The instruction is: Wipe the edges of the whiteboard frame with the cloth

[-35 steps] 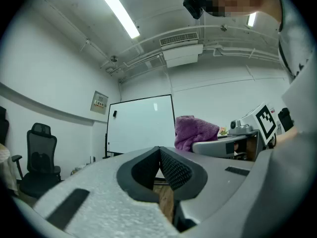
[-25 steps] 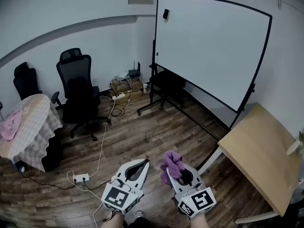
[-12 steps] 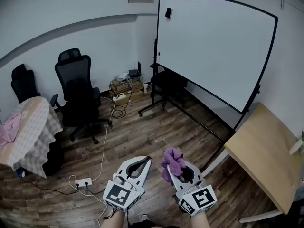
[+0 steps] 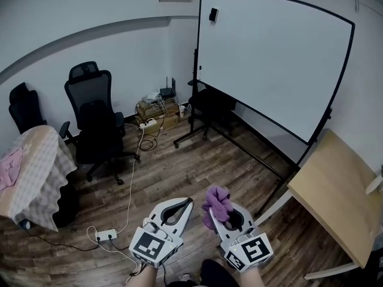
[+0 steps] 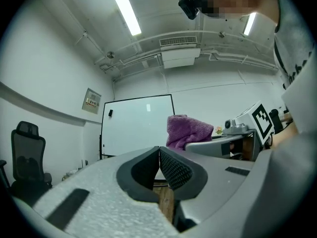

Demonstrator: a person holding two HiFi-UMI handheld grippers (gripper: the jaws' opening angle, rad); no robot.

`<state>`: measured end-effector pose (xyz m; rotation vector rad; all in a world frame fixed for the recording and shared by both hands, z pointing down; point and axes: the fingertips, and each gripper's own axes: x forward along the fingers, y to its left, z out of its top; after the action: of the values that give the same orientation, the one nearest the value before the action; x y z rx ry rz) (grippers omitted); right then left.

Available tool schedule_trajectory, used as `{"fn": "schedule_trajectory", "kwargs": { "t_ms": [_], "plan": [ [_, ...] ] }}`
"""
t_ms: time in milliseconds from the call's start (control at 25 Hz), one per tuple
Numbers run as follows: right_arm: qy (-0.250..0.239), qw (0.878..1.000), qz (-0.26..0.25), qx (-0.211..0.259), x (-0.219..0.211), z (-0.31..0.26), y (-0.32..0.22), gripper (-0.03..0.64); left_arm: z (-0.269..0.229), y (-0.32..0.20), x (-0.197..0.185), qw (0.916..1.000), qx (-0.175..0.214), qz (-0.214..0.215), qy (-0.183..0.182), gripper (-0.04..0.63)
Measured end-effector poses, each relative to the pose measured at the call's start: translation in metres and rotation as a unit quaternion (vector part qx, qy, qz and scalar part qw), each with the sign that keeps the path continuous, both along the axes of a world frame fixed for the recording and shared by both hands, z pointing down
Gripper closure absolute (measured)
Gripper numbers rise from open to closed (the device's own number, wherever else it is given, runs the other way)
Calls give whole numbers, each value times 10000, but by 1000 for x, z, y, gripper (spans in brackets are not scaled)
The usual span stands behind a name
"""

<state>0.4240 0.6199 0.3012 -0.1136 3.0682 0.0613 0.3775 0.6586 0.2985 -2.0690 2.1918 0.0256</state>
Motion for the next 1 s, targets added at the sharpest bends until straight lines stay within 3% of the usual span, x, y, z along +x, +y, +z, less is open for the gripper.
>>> {"fn": "schedule_trajectory", "kwargs": {
  "t_ms": [240, 520, 680, 1000],
  "plan": [
    [-20, 9999, -101, -69, -33, 0, -31, 505, 4, -29, -25, 9999, -100, 54, 103, 578],
    [-61, 9994, -319, -85, -79, -5, -82, 505, 2, -80, -71, 9998, -84, -198, 19, 578],
    [0, 9990, -437, -70, -102, -7, -117, 505, -4, -113, -97, 9991, -43, -397, 161, 578],
    [-12, 9976, -686, -38, -131, -14, -188, 505, -8, -186, -126, 9983, 79, -540, 207, 578]
  ]
}}
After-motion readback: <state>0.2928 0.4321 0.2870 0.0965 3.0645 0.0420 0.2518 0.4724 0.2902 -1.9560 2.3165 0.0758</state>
